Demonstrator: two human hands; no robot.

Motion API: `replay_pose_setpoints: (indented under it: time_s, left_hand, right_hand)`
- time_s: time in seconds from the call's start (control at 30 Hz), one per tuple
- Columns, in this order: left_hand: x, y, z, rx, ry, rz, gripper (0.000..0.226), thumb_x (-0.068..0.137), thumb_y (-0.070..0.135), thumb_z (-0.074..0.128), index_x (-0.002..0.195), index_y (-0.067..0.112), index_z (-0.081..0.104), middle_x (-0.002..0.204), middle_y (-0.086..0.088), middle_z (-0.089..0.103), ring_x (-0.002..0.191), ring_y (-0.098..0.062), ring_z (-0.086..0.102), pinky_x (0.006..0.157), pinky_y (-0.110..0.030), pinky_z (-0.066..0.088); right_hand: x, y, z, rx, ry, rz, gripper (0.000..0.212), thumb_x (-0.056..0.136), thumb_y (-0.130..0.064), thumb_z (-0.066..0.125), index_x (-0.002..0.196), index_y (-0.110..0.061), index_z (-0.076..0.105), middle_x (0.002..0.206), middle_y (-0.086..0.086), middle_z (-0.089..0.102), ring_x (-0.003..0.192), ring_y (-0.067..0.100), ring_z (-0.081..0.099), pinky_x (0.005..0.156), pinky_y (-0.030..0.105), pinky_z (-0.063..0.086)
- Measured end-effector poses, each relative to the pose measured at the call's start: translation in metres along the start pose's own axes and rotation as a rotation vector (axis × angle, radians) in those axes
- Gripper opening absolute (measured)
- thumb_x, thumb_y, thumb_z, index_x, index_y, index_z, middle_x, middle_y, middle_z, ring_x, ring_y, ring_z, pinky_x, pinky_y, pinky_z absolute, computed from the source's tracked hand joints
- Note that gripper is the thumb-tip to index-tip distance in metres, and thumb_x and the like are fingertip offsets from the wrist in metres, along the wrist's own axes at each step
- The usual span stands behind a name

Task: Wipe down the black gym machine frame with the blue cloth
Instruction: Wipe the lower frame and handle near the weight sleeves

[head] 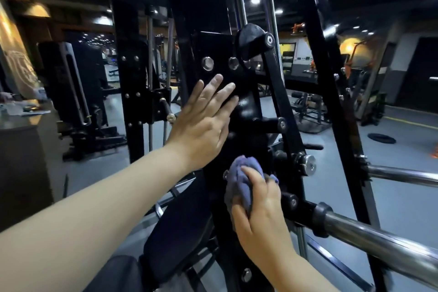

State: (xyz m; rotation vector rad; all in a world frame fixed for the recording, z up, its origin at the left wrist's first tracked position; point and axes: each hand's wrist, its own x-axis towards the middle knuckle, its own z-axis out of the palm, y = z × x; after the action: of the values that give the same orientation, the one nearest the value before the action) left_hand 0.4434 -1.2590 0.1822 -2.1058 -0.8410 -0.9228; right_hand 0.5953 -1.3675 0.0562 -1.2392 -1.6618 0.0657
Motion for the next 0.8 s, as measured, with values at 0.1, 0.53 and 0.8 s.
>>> replay_pose_setpoints:
  time_s: [0.1,0.53,0.8]
  left_hand:
    - [-0.003,0.005,-0.002,0.072,-0.023,0.014,0.05,0.104,0.027,0.035,0.149,0.008,0.048,0.162,-0.007,0.034,0.155,-0.03,0.017,0.126,-0.052,0.009]
    - [-0.046,0.063,0.018,0.166,-0.138,0.01,0.052,0.103,0.037,0.038,0.15,0.016,0.046,0.163,-0.002,0.033,0.155,-0.029,0.016,0.122,-0.052,-0.016]
    - [-0.07,0.099,0.034,0.274,-0.112,0.062,0.043,0.108,0.028,0.036,0.146,0.016,0.053,0.157,-0.006,0.043,0.151,-0.027,0.031,0.122,-0.062,0.013]
  right_hand:
    - [0.027,-0.017,0.001,0.033,0.144,-0.013,0.059,0.096,-0.04,0.048,0.152,-0.037,0.029,0.153,-0.004,0.031,0.139,0.011,0.03,0.115,0.015,0.018]
    - [-0.122,0.066,0.041,-0.126,0.071,0.185,0.056,0.104,-0.041,0.038,0.156,-0.023,0.026,0.148,0.025,0.03,0.132,0.049,0.038,0.105,0.063,0.042]
    - [-0.068,0.032,0.037,-0.023,0.066,0.098,0.056,0.098,-0.029,0.046,0.151,-0.015,0.034,0.159,0.014,0.021,0.146,0.039,0.027,0.119,0.052,0.027]
